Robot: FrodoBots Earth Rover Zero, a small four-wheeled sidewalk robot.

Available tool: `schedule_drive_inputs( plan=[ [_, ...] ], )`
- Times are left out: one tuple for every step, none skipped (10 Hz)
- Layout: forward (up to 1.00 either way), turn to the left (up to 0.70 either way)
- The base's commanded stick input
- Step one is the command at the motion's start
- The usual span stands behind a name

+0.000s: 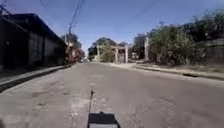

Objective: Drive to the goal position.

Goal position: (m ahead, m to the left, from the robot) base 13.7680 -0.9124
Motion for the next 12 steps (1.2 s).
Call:
schedule_drive_inputs(
  plan=[
    [1.00, 0.01],
    [1.00, 0.17],
    [1.00, 0.22],
    [1.00, 0.00],
    [1.00, 0.00],
    [1.00, 0.00],
    [1.00, 0.00],
    [1.00, 0.00],
    [1.00, 0.00],
    [1.00, 0.00],
    [1.00, 0.00],
    [1.00, 0.00]
  ],
)
